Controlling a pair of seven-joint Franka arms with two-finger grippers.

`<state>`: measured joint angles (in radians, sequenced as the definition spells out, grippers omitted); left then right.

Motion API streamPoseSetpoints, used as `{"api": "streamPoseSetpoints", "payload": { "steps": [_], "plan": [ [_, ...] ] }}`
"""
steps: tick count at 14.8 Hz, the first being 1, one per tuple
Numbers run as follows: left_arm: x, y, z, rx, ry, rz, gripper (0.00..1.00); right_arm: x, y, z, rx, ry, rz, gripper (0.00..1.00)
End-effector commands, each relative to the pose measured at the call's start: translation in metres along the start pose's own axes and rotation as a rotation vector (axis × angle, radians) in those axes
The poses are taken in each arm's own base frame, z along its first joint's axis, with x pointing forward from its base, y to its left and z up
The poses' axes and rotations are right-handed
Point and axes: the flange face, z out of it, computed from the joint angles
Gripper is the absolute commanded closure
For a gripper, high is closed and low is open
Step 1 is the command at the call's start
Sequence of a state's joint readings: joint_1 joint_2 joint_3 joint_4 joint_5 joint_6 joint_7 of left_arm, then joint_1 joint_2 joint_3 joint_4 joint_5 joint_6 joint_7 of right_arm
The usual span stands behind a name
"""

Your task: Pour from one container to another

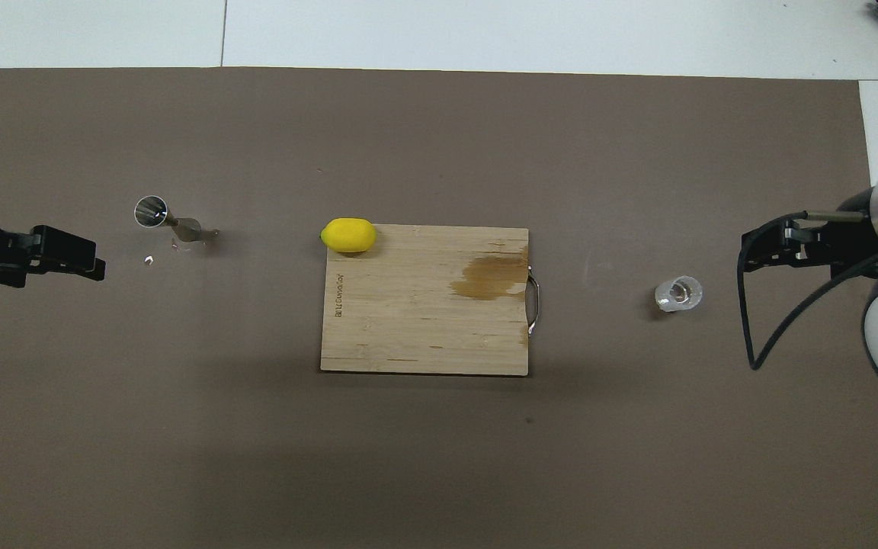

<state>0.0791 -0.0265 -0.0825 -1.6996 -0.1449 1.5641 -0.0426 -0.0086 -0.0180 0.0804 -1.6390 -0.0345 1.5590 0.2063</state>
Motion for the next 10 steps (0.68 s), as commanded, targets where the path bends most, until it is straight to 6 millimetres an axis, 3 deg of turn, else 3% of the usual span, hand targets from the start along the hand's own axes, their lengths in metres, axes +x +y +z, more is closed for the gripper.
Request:
{"api": "streamPoseSetpoints", "payload": {
  "steps": [1,3,10],
  "plan": [
    [0.015,-0.036,0.026,-0.134,-0.033,-0.261,0.00,-0.006,0.004,-0.002,0.018,-0.003,0.017,0.00],
    [0.025,-0.041,0.044,-0.204,-0.073,-0.503,0.00,-0.005,0.004,-0.002,0.018,-0.002,0.017,0.00],
    [0.042,-0.088,0.098,-0.543,-0.209,-1.241,0.00,-0.005,0.004,-0.001,0.018,-0.003,0.017,0.00]
  ]
}}
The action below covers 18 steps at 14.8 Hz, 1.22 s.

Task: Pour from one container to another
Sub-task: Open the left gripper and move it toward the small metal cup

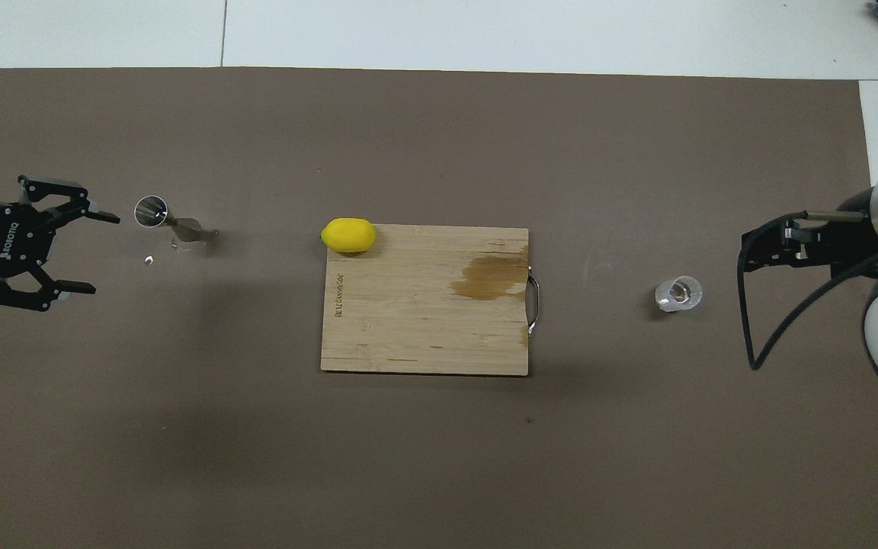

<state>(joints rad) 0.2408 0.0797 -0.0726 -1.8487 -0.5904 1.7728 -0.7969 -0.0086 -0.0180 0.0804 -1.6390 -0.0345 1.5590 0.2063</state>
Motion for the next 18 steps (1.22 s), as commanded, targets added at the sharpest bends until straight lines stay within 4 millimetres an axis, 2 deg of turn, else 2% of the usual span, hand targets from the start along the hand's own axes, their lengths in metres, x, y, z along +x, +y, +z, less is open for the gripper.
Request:
{"api": "streamPoseSetpoints", "payload": {
  "steps": [1,4,10,12,16,18],
  "plan": [
    [0.018,-0.011,0.008,-0.142,-0.056,-0.300,0.00,-0.006,0.004,-0.002,0.018,-0.003,0.017,0.00],
    [0.053,-0.023,0.027,-0.258,-0.156,-0.546,0.00,-0.005,0.004,-0.001,0.018,-0.003,0.017,0.00],
    [0.099,-0.037,0.077,-0.310,-0.320,-0.809,0.00,-0.005,0.004,-0.002,0.018,-0.002,0.017,0.00],
    [0.103,-0.036,0.083,-0.348,-0.355,-0.847,0.00,-0.005,0.004,-0.002,0.018,-0.002,0.017,0.00],
    [0.122,-0.041,0.102,-0.375,-0.385,-0.904,0.01,-0.005,0.004,-0.002,0.018,-0.002,0.017,0.00],
    [0.118,-0.037,0.105,-0.376,-0.384,-0.884,0.01,-0.005,0.004,-0.001,0.018,-0.003,0.017,0.00]
  ]
}}
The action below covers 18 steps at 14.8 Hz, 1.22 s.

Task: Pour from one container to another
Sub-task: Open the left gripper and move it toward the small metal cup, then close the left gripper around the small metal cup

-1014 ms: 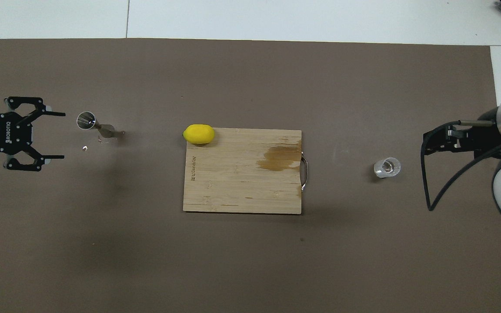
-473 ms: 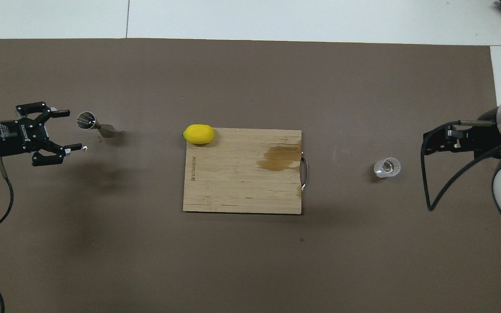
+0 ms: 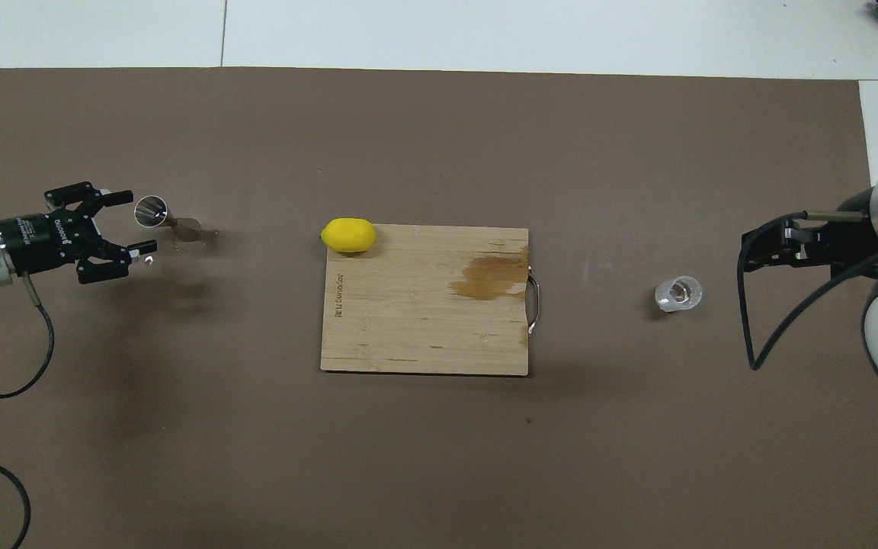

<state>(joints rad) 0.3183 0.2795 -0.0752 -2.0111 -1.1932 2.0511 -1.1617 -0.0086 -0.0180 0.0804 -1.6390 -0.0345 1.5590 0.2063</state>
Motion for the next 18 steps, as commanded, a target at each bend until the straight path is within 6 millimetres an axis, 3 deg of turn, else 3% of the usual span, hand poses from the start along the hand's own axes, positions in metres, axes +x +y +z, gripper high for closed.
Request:
{"api": "streamPoseSetpoints", "payload": {
  "steps": [1,10,14,18],
  "plan": [
    [0.000,-0.001,0.005,-0.016,-0.011,0.005,0.02,-0.005,0.004,-0.001,0.018,-0.003,0.017,0.00],
    [0.000,-0.002,0.014,-0.028,-0.014,0.104,0.22,-0.005,0.004,-0.002,0.018,-0.002,0.017,0.00],
    [0.002,-0.002,0.018,-0.037,-0.012,0.109,0.24,-0.005,0.004,-0.002,0.018,-0.002,0.017,0.00],
    [0.002,-0.002,0.017,-0.047,-0.012,0.105,0.37,-0.005,0.004,-0.001,0.018,-0.003,0.017,0.00]
  ]
}}
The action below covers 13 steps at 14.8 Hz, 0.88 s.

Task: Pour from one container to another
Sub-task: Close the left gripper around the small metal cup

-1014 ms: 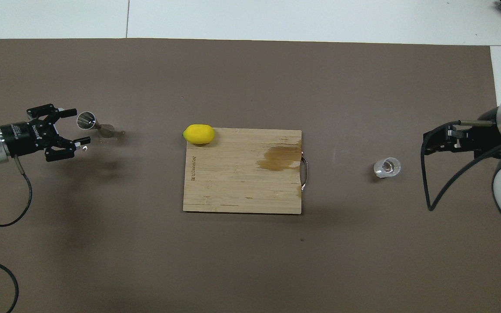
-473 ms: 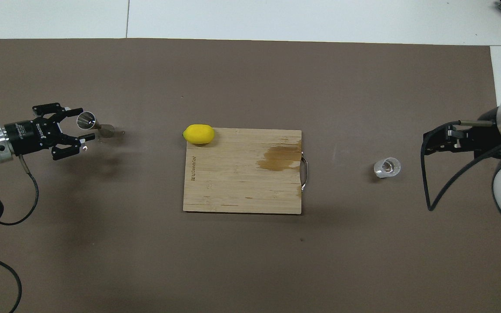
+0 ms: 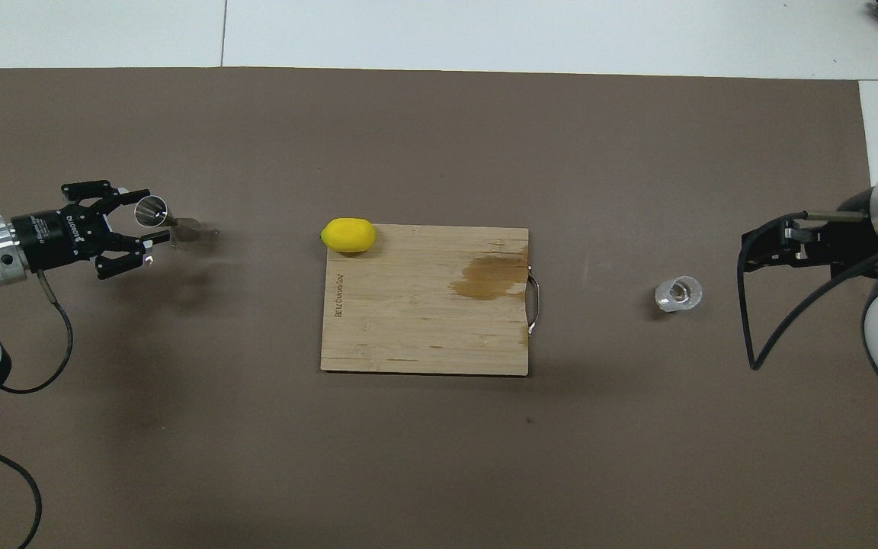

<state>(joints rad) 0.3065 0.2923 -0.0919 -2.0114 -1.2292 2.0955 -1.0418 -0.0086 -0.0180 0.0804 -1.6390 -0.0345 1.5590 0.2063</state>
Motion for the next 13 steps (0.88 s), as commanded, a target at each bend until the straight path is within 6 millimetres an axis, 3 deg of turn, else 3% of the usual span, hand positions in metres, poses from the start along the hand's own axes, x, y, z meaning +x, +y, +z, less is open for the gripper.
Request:
{"api": "streamPoseSetpoints", "payload": {
  "steps": [1,9,10,11,12,13],
  "plan": [
    [0.0037,-0.0026,0.0034,-0.025,-0.003,0.000,0.42,-0.0054,0.0036,-0.0020,0.018,-0.002,0.017,0.00],
    [0.0048,-0.0006,0.0031,-0.050,-0.019,-0.020,0.42,-0.0054,0.0036,-0.0020,0.018,-0.002,0.017,0.00],
    [0.0044,-0.0007,0.0036,-0.050,-0.020,-0.020,0.47,-0.0055,0.0036,-0.0013,0.018,-0.003,0.017,0.00],
    [0.0043,-0.0008,0.0038,-0.049,-0.021,-0.020,0.68,-0.0054,0.0036,-0.0020,0.018,-0.002,0.017,0.00],
    [0.0038,-0.0011,0.0045,-0.048,-0.022,-0.020,1.00,-0.0056,0.0036,-0.0019,0.018,-0.003,0.017,0.00],
    [0.0042,-0.0009,0.0039,-0.048,-0.021,-0.022,1.00,-0.0055,0.0036,-0.0013,0.018,-0.003,0.017,0.00]
  ]
}}
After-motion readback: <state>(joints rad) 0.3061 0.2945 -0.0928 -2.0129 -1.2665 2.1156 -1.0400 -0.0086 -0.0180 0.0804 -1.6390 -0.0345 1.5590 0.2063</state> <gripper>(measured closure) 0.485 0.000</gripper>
